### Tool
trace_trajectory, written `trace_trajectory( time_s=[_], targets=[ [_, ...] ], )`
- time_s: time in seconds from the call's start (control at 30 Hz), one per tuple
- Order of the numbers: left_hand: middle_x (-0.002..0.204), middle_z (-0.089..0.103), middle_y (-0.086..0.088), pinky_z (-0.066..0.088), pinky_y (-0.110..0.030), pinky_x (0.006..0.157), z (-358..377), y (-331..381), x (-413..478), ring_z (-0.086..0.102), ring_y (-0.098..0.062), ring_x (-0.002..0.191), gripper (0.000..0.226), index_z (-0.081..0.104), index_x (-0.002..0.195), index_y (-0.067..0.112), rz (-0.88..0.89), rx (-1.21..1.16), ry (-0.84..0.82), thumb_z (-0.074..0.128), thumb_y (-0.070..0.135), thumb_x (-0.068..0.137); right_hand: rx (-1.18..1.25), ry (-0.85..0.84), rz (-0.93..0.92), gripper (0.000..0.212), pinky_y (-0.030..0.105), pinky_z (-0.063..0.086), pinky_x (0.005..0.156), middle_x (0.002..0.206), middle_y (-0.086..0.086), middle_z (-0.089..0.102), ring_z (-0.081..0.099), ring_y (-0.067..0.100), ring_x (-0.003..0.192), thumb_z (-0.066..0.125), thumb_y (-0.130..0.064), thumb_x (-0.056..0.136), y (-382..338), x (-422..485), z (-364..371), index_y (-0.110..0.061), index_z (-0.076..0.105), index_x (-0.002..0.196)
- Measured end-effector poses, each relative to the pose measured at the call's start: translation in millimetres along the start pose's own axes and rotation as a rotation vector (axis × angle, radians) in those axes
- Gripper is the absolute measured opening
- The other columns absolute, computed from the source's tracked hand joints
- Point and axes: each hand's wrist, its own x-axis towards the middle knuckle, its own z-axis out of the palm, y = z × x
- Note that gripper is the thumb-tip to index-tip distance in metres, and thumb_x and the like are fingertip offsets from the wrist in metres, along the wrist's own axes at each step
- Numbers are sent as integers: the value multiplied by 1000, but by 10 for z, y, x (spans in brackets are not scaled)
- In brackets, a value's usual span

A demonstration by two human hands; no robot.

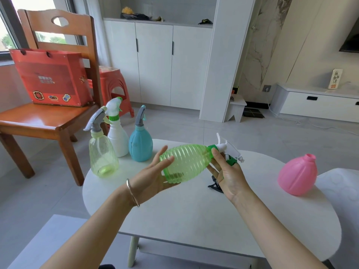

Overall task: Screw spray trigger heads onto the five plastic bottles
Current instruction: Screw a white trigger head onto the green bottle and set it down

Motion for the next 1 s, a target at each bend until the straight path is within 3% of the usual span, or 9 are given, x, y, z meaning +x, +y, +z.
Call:
trace_trajectory(
  time_s=[0.07, 0.13, 0.17, 0.27, 0.4, 0.53, 0.7, 0.83, 1.0],
  targets=[
    [125, 63, -6, 57, -36, 83, 9, -5, 1, 66, -24, 105, 71, 51, 130, 21, -69, -50, -45, 74, 46, 69, -15, -27, 0, 26, 21, 56, 71, 93, -2, 74, 69, 11, 93, 74, -22, 66, -3, -4, 7, -19, 70, 92],
    [127, 60, -14, 59, -43, 79, 40, -12, -14, 67, -31, 102, 75, 53, 127, 18, -206, -62, -14, 54, 68, 72, -56, -36, 8, 31, 22, 57, 75, 102, 2, 71, 66, 14, 103, 74, -21, 66, 5, -14, 13, -18, 69, 96],
    [127, 59, -17, 60, -43, 74, 46, -32, -8, 68, -33, 98, 77, 50, 130, 17, -242, -41, 21, 47, 70, 73, -72, -38, 12, 34, 24, 57, 78, 108, 5, 69, 63, 17, 108, 74, -20, 66, 8, -19, 14, -17, 68, 99],
    [128, 57, -19, 60, -36, 64, 68, -71, 6, 71, -31, 89, 76, 42, 134, 20, -136, -24, 79, 54, 57, 69, -49, -38, 13, 35, 23, 57, 78, 110, 4, 67, 61, 17, 111, 74, -21, 66, -19, -20, 26, -17, 67, 100],
    [137, 49, -15, 58, -36, 72, 93, -34, 2, 63, -31, 107, 56, 50, 126, 32, 64, -30, 71, 64, 40, 72, -5, -43, -21, 29, 20, 56, 72, 97, -5, 72, 67, 9, 98, 73, -23, 65, -89, -12, 43, -21, 69, 93],
    [137, 54, -8, 57, -40, 79, 41, 9, -55, 63, -30, 111, 79, 51, 130, 23, -56, 3, -79, 82, 44, 60, -8, -124, 17, 25, 19, 55, 74, 95, -8, 74, 68, 7, 94, 71, -26, 68, -184, -8, -17, -23, 70, 93],
    [114, 69, -15, 60, -39, 70, 47, 29, -116, 67, -33, 102, 73, 71, 110, 13, -325, -4, -197, 61, 69, 64, 4, -306, 152, 31, 22, 55, 82, 99, -3, 75, 70, 8, 95, 75, -29, 61, -191, -42, 24, -21, 77, 90],
    [105, 72, -13, 60, -38, 67, 43, 24, -108, 70, -31, 96, 75, 74, 103, 14, -323, 9, -235, 80, 64, 47, 8, -271, 170, 36, 22, 56, 82, 95, -1, 76, 71, 10, 90, 74, -26, 62, -171, -40, 75, -16, 71, 97],
    [104, 72, -12, 60, -38, 69, 91, 57, -142, 70, -30, 93, 74, 75, 101, 18, -262, 61, -212, 83, 62, 42, -15, -287, 163, 35, 21, 56, 78, 97, -1, 76, 71, 10, 91, 69, -24, 69, -231, -28, 81, -14, 67, 102]
  ],
)
